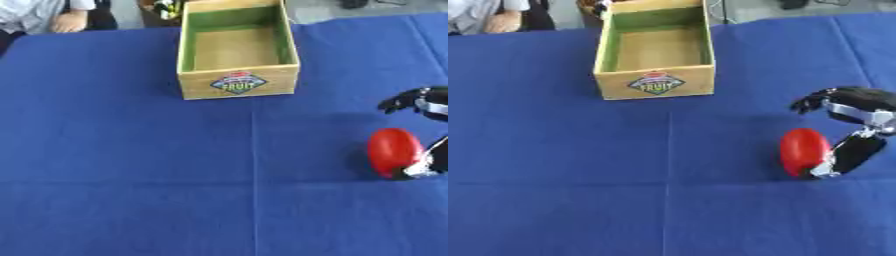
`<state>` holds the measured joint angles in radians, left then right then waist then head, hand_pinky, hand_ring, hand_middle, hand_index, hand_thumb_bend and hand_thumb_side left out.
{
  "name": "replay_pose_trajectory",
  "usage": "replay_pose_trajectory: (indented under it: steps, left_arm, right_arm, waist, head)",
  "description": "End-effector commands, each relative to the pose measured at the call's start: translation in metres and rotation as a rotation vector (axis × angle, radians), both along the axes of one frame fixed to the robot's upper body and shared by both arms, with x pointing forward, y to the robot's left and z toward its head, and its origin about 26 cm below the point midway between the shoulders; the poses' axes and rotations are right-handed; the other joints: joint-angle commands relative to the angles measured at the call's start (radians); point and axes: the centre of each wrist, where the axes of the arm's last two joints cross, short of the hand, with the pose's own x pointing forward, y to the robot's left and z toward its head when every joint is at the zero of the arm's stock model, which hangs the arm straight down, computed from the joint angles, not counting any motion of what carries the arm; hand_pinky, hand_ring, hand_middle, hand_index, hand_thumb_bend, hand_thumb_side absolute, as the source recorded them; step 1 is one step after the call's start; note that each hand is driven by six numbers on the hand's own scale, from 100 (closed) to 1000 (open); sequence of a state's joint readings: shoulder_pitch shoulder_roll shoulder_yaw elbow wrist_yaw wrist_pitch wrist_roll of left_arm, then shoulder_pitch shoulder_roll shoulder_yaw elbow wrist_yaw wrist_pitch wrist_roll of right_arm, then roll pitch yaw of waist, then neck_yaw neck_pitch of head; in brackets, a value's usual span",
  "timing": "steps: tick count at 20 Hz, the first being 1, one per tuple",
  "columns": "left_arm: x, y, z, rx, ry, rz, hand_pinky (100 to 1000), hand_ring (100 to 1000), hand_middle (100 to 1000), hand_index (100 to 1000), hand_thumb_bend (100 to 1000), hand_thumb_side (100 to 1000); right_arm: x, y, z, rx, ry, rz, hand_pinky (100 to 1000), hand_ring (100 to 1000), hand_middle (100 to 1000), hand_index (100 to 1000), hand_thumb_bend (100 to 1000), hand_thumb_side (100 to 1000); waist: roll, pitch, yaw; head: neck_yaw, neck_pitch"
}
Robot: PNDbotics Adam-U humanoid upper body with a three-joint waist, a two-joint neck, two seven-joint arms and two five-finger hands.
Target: Pick up objects on the table and place them in the box.
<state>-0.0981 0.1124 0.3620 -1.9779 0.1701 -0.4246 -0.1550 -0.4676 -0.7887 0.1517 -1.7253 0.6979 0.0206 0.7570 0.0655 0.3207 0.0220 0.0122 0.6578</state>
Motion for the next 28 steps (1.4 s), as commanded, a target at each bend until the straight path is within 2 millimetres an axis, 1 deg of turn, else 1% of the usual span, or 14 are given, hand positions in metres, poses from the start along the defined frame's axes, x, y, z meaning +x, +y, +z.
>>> replay_pose_trajectory:
  steps: [1, 5, 6, 10, 11, 18, 21, 24, 26, 28]
  left_arm:
    - [-0.0016, 0.0002, 0.0082, 0.018, -0.029, -0.001, 409, 545, 547, 829, 477, 888]
    - [-0.0014, 0.0, 0.0085, 0.018, -0.029, -0.001, 409, 545, 547, 829, 473, 882]
    - [-0.0013, -0.0001, 0.0086, 0.018, -0.029, -0.002, 409, 545, 547, 829, 474, 884]
    - [-0.0012, 0.0, 0.009, 0.018, -0.031, -0.002, 409, 544, 547, 829, 473, 882]
    - [-0.0011, 0.0, 0.0091, 0.018, -0.031, -0.003, 409, 544, 547, 829, 473, 882]
    - [-0.0006, -0.0003, 0.0099, 0.02, -0.032, -0.005, 410, 544, 548, 830, 468, 877]
    - [-0.0004, -0.0002, 0.0104, 0.02, -0.033, -0.005, 411, 544, 548, 830, 466, 874]
    - [-0.0003, -0.0001, 0.0106, 0.019, -0.032, -0.005, 411, 544, 548, 830, 464, 871]
    - [-0.0003, 0.0, 0.0108, 0.019, -0.032, -0.004, 411, 543, 548, 829, 463, 869]
    - [-0.0002, 0.0001, 0.0109, 0.02, -0.031, -0.002, 411, 543, 548, 829, 463, 868]
  right_arm:
    - [0.0, -0.0034, 0.0088, -0.031, -0.026, -0.008, 813, 883, 791, 902, 633, 325]
    - [0.0002, -0.0036, 0.008, -0.04, -0.019, -0.006, 807, 874, 763, 874, 600, 317]
    - [0.0003, -0.0036, 0.008, -0.041, -0.018, -0.006, 804, 866, 728, 846, 585, 316]
    - [0.0003, -0.0031, 0.0086, -0.033, -0.025, -0.002, 799, 853, 663, 780, 585, 316]
    - [0.0003, -0.003, 0.0087, -0.03, -0.028, -0.002, 797, 842, 617, 746, 580, 314]
    - [0.0015, -0.003, 0.0073, -0.018, -0.026, -0.011, 786, 818, 582, 682, 558, 296]
    - [0.0021, -0.0032, 0.0068, -0.012, -0.026, -0.015, 779, 803, 542, 642, 552, 290]
    - [0.0022, -0.003, 0.0076, 0.004, -0.041, -0.019, 768, 775, 476, 561, 538, 295]
    - [0.0019, -0.0031, 0.0089, 0.017, -0.056, -0.022, 763, 764, 454, 532, 508, 315]
    - [0.0015, -0.0031, 0.0102, 0.032, -0.069, -0.025, 762, 760, 444, 520, 499, 322]
  waist:
    - [-0.003, -0.014, 0.002]
    - [-0.003, -0.012, 0.002]
    - [-0.003, -0.012, 0.002]
    - [-0.003, -0.012, 0.002]
    - [-0.003, -0.012, 0.003]
    - [-0.006, -0.011, 0.003]
    - [-0.007, -0.011, 0.003]
    - [-0.009, -0.011, 0.003]
    - [-0.01, -0.011, 0.002]
    - [-0.011, -0.011, 0.002]
  head:
    - [-0.001, -0.006]
    - [-0.001, -0.004]
    - [-0.001, -0.003]
    - [0.001, -0.003]
    - [0.001, -0.003]
    - [0.001, -0.003]
    - [0.002, -0.004]
    - [0.003, -0.004]
    - [0.004, -0.004]
    - [0.005, -0.003]
